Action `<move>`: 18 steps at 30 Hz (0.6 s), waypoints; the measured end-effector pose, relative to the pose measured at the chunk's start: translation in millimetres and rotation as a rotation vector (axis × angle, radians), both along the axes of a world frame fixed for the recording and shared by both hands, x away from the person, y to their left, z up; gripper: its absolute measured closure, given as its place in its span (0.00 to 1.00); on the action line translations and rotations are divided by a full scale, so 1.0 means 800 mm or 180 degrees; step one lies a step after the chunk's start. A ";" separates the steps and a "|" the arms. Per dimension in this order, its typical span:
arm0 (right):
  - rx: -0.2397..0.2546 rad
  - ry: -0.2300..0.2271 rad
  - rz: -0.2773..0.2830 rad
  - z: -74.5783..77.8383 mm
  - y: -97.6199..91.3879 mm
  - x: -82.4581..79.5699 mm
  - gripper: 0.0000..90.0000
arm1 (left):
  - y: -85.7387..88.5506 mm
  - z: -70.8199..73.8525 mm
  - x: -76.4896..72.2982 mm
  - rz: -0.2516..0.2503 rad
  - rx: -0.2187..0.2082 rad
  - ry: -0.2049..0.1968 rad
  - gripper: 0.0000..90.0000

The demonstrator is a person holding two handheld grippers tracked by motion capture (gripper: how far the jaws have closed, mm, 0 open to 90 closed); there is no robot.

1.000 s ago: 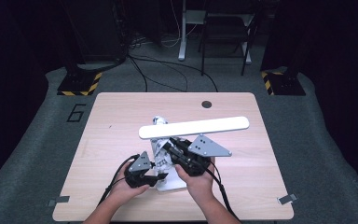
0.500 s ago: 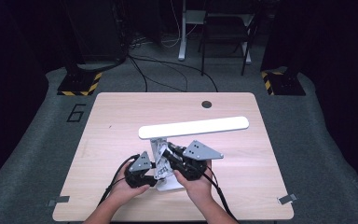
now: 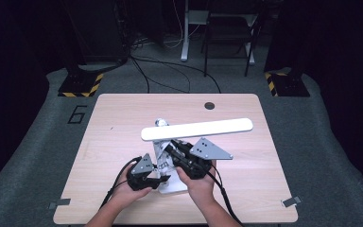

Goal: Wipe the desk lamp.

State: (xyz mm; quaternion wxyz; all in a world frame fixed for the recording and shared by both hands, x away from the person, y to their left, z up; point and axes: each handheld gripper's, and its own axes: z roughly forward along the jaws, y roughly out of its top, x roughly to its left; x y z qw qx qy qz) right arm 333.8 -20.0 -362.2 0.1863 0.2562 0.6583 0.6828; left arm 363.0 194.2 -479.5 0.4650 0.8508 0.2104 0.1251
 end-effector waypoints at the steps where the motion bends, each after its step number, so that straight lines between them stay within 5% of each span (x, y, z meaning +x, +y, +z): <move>1: 0.0015 -0.0009 -0.0006 0.001 0.000 0.000 0.90 | 0.000 0.000 0.000 -0.0001 -0.0003 0.0000 0.59; 18: 0.0531 0.0162 0.0018 0.000 -0.014 -0.002 0.90 | -0.001 0.000 -0.001 0.0038 0.0012 0.0014 0.59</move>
